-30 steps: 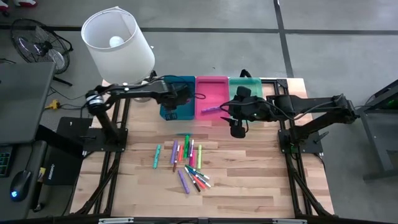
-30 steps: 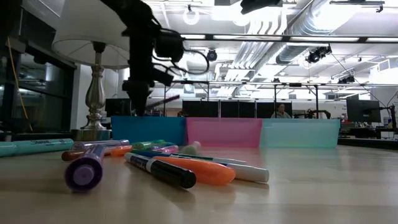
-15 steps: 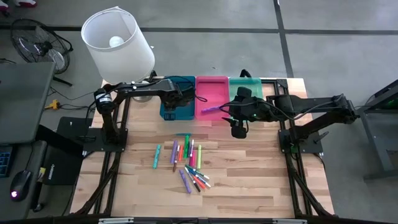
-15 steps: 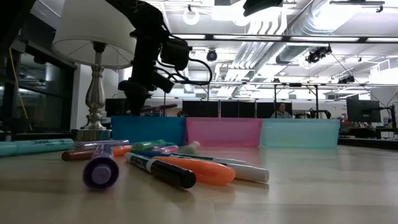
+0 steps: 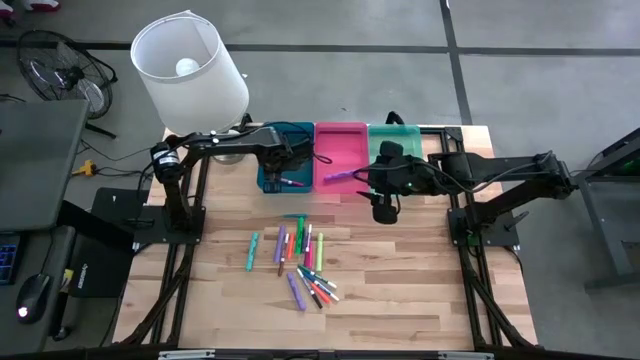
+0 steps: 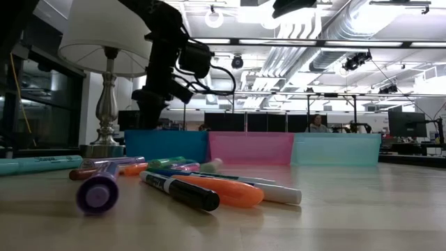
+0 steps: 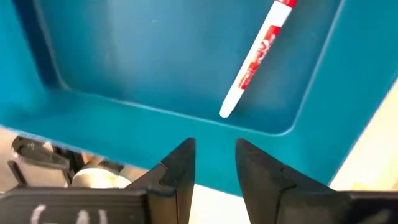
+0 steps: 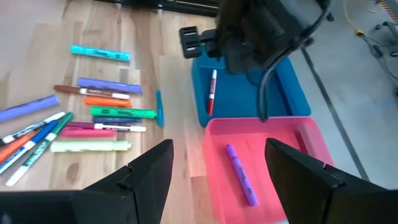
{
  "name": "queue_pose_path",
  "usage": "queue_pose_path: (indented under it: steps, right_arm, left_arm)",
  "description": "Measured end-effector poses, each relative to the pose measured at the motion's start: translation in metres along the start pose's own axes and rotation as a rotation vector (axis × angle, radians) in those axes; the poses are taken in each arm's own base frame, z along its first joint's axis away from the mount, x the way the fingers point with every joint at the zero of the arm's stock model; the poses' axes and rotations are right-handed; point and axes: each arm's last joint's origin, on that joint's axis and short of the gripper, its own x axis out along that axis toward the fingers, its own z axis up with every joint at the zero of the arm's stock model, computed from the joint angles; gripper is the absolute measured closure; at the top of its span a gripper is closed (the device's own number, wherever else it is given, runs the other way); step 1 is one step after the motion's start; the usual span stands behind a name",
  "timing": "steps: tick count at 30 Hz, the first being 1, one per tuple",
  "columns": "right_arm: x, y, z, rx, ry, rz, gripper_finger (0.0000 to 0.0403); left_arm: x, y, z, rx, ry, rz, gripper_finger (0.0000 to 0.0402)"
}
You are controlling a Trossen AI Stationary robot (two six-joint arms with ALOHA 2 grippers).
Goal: Pick & Place Markers
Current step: Put the light blue highlighter into the pink bin
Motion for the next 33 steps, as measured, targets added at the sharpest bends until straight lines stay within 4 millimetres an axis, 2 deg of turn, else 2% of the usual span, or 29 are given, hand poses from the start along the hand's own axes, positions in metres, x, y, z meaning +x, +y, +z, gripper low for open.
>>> queue_pose_path:
  steps: [8, 14, 17, 20, 22, 25, 27, 30, 33]
  right_arm:
    - [0.000, 0.000, -0.002, -0.006, 0.017, 0.005, 0.0160]
    - [0.000, 0.000, -0.008, 0.002, 0.076, 0.004, 0.0160]
    - [0.000, 0.000, -0.011, 0.011, 0.107, 0.000, 0.0160]
    - [-0.001, 0.000, -0.012, 0.019, 0.123, -0.006, 0.0160]
    - [-0.001, 0.000, -0.013, 0.030, 0.127, -0.007, 0.0160]
    - [-0.001, 0.000, -0.013, 0.036, 0.131, 0.002, 0.0160]
    - [-0.001, 0.000, -0.014, 0.036, 0.137, 0.004, 0.0160]
    - [-0.001, 0.001, -0.015, 0.039, 0.149, 0.010, 0.0160]
    - [-0.001, 0.001, -0.016, 0.036, 0.158, 0.010, 0.0160]
  left_arm:
    - [-0.026, 0.000, -0.011, -0.097, -0.091, -0.011, 0.0323]
    - [-0.060, -0.017, -0.028, -0.169, -0.191, -0.086, 0.0335]
    - [-0.077, -0.032, -0.037, -0.234, -0.238, -0.128, 0.0335]
    - [-0.085, -0.051, -0.054, -0.285, -0.216, -0.150, 0.0336]
    - [-0.089, -0.066, -0.054, -0.319, -0.252, -0.157, 0.0336]
    - [-0.089, -0.088, -0.073, -0.351, -0.206, -0.145, 0.0336]
    - [-0.088, -0.102, -0.071, -0.393, -0.258, -0.146, 0.0336]
    - [-0.077, -0.122, -0.084, -0.432, -0.188, -0.108, 0.0336]
    - [-0.074, -0.137, -0.086, -0.520, -0.216, -0.124, 0.0336]
